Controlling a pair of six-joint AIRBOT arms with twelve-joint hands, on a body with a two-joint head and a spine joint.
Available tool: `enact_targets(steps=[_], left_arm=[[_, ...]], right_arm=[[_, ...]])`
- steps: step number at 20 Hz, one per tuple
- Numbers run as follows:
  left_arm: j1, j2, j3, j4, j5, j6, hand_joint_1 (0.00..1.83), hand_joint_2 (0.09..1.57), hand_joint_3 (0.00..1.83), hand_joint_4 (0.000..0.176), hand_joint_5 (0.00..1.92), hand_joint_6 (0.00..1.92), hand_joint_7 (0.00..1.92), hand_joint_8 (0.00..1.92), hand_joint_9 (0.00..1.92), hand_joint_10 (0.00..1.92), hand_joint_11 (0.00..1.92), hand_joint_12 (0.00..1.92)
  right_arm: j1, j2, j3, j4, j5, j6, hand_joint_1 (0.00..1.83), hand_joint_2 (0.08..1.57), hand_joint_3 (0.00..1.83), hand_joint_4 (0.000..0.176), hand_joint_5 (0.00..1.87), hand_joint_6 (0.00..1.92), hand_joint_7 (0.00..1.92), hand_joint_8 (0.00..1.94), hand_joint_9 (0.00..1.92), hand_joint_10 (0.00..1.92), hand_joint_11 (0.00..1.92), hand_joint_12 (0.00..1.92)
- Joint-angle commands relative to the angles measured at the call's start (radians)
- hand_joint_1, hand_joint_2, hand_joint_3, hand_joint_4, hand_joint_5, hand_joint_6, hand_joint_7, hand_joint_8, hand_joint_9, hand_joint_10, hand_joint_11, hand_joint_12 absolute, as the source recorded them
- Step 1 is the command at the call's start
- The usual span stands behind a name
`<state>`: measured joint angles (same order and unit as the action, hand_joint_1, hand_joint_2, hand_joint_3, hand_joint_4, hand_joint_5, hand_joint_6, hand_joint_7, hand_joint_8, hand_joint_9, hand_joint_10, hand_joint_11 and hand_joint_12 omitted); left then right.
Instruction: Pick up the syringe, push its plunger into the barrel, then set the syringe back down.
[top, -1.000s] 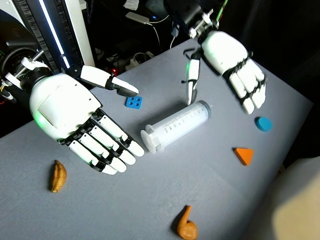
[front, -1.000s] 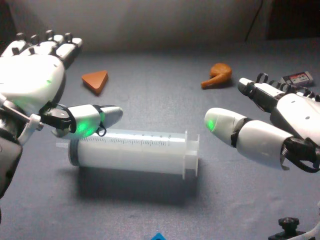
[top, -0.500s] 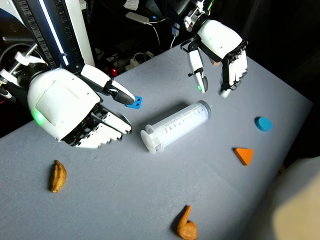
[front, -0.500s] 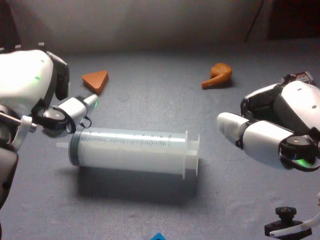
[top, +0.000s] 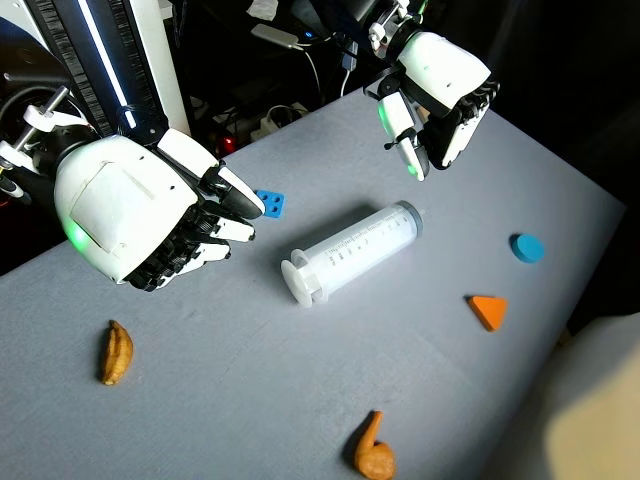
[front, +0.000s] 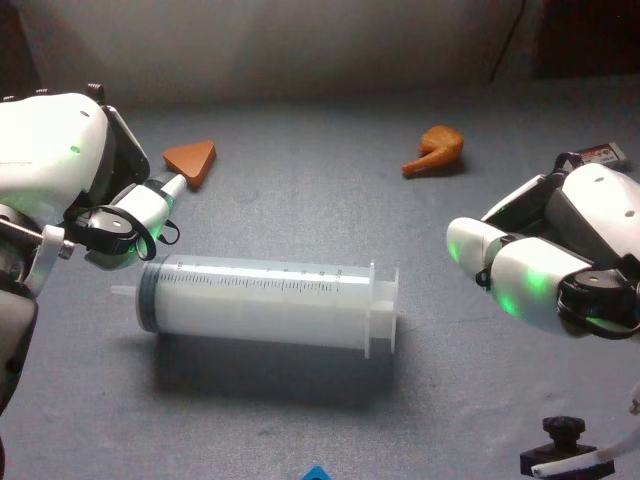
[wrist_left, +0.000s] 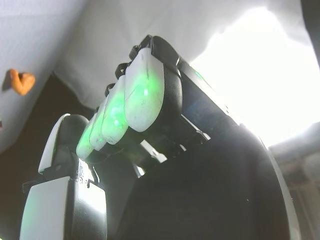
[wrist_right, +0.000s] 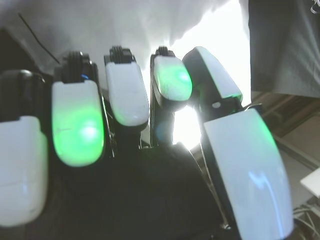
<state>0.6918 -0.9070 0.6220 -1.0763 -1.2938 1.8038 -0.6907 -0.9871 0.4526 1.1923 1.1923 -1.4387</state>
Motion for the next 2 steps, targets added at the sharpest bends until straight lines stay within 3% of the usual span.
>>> enact_targets(steps=[1,2], left_arm=[[-0.006,0.008,0.003,0.081,-0.075,-0.008,0.63,1.32,0.0,0.176,1.38,1.92,1.46,1.92,1.53,1.92,1.56,1.92],[-0.006,0.01,0.003,0.081,-0.075,-0.009,0.62,1.33,0.01,0.176,1.37,1.92,1.46,1.92,1.52,1.92,1.55,1.92]], right_arm=[[0.009,0.001,0.002,-0.1,0.048,0.018,0.55,1.45,0.01,0.176,1.3,1.92,1.46,1.94,1.63,1.92,1.82,1.92],[0.009,0.001,0.002,-0.112,0.047,0.019,0.56,1.45,0.01,0.176,1.29,1.92,1.46,1.94,1.63,1.92,1.8,1.92]])
